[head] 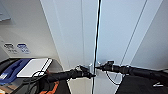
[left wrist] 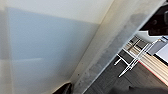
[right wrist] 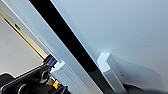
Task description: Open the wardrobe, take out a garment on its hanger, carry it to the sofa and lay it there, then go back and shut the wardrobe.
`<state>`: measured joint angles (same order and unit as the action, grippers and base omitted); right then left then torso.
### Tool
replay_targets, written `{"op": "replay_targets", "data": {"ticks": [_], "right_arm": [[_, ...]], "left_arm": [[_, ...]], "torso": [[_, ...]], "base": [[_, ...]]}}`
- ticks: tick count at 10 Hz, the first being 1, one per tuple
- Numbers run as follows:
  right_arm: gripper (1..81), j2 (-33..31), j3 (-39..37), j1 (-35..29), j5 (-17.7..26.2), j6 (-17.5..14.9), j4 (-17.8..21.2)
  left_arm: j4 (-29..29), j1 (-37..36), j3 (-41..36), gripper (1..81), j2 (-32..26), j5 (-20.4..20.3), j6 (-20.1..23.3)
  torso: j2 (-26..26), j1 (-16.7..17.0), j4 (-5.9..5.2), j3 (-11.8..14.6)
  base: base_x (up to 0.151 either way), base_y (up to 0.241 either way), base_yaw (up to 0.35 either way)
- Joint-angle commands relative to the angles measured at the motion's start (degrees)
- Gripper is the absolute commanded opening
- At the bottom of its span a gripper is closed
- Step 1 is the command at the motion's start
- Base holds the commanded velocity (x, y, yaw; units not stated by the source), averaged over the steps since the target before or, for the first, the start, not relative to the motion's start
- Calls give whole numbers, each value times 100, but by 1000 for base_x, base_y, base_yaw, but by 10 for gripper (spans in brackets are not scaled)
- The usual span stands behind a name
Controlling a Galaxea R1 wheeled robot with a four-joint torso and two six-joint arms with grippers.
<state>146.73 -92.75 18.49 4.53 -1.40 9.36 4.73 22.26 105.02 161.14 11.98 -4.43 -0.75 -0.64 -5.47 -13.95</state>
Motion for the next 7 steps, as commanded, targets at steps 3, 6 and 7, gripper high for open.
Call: {"op": "replay_targets", "data": {"ticks": [3, 6, 7], "right_arm": [[811, 324, 926, -561, 425, 131, 136], [811, 404, 1075, -438, 382, 131, 145], [811, 404, 1162, -394, 364, 131, 136]], "left_arm": [[-130, -867, -1308, 811, -1, -328, 12], [-130, -815, -1878, 811, -361, -451, -23], [-130, -789, -2064, 811, -459, -451, -23]], "torso": [[0, -2, 0, 0], [2, -5, 0, 0], [2, -5, 0, 0]], "base": [[0, 0, 0], [0, 0, 0], [0, 0, 0]]}}
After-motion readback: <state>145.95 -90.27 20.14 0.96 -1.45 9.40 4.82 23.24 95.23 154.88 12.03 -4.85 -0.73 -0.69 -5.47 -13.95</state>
